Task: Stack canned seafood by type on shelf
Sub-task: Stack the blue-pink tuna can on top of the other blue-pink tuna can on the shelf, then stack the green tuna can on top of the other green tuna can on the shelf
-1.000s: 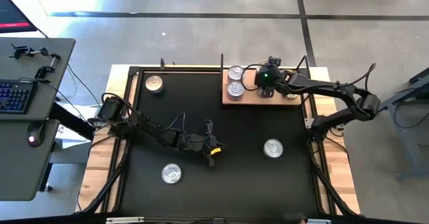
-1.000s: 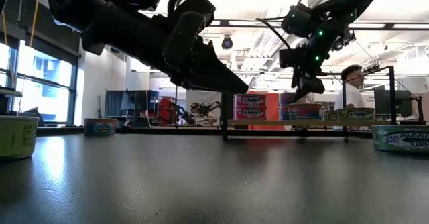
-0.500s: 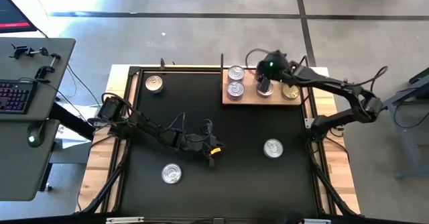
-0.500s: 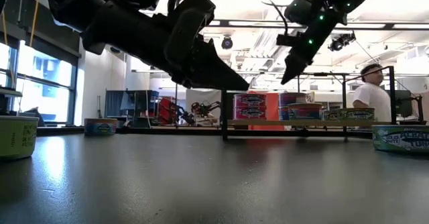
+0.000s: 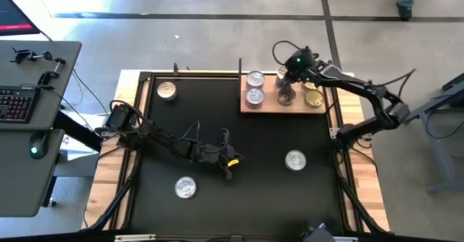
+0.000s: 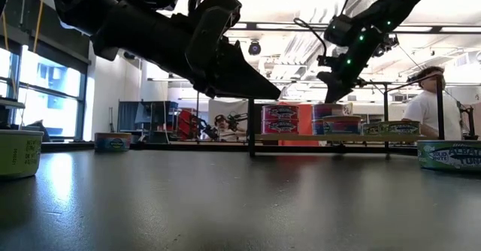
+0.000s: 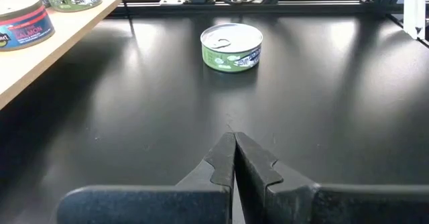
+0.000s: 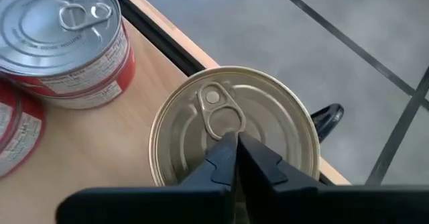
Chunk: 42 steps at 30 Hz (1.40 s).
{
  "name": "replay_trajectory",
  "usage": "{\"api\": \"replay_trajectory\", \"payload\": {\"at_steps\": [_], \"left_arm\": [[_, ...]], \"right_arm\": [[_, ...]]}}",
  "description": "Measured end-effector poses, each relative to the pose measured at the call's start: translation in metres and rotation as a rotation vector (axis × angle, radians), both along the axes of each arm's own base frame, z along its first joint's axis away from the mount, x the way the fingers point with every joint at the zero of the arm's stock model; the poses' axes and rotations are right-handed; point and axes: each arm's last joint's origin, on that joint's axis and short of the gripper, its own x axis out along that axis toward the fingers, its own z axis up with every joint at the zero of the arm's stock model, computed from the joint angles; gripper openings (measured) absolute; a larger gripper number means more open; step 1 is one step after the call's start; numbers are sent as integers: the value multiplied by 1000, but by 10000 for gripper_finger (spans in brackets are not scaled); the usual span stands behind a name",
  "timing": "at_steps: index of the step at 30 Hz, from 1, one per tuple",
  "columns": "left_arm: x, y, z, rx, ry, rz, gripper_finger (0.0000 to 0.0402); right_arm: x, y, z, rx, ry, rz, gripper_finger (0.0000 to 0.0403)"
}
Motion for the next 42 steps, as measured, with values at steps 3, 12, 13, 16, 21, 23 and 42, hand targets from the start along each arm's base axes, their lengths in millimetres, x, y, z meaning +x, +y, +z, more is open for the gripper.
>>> {"api": "replay_trajectory", "payload": {"at_steps": [3,12,13,16,21,23,42], "left_arm": [[0,0,0,0,-1,0,0],[0,0,0,-1,-4,0,0],[0,0,0,-1,-4,0,0],[0,0,0,-1,-5,0,0],[0,0,0,-2,-5,1,0],[0,0,0,-2,-5,1,0],[0,-1,0,-1,-2,-4,0]], "right_arm": [[3,-2,-5,6,8,1,12],[3,15,0,43,48,-16,2],[3,17,1,40,50,-16,2],[3,20,2,42,48,-11,2],[7,23,2,46,36,-12,2],[9,25,2,26,50,-16,2],[41,161,61,-140,-191,355,2]]}}
